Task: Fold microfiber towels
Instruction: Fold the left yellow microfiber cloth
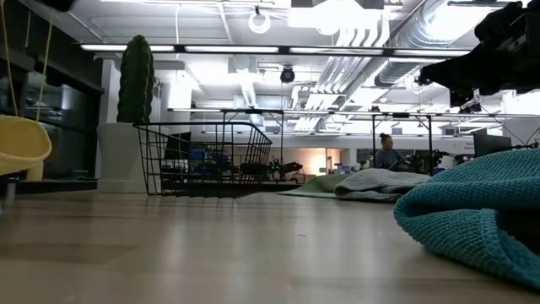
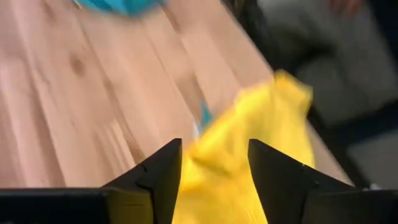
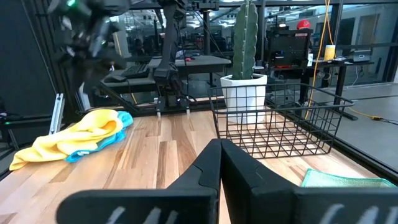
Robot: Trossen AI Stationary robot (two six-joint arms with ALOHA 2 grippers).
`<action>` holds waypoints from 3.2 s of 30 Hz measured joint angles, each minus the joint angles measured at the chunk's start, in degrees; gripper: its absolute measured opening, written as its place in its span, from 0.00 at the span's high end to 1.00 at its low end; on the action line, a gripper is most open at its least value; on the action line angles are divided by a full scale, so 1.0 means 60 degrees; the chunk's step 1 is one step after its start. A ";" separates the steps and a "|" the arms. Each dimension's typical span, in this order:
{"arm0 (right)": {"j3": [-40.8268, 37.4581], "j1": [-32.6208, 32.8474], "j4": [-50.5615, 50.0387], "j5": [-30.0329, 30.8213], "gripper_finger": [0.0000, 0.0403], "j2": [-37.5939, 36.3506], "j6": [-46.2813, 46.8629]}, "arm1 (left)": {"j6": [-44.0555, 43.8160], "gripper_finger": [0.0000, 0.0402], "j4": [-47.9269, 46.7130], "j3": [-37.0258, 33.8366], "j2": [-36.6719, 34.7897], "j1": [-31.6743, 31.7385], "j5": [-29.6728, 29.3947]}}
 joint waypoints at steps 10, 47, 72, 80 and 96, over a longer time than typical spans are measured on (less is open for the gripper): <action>0.0000 0.0002 -0.0002 0.0002 1.00 0.0000 -0.0003 | -0.0641 0.53 -0.0294 0.0067 0.2356 -0.2282 -0.1878; -0.0003 0.0001 0.0001 0.0002 1.00 0.0000 -0.0003 | 0.0064 0.54 -0.2957 0.1618 0.3716 -0.2340 -0.5102; -0.0003 0.0002 0.0001 -0.0002 1.00 0.0000 0.0000 | -0.1601 0.54 -0.2247 0.1094 0.3716 -0.1668 -0.4067; -0.0004 0.0002 0.0000 0.0000 1.00 0.0000 0.0000 | -0.1469 0.57 -0.2243 0.1094 0.3716 -0.1422 -0.3616; -0.0004 0.0000 -0.0001 0.0000 1.00 0.0000 0.0000 | -0.1111 0.98 -0.2271 0.1165 0.3716 -0.1363 -0.3661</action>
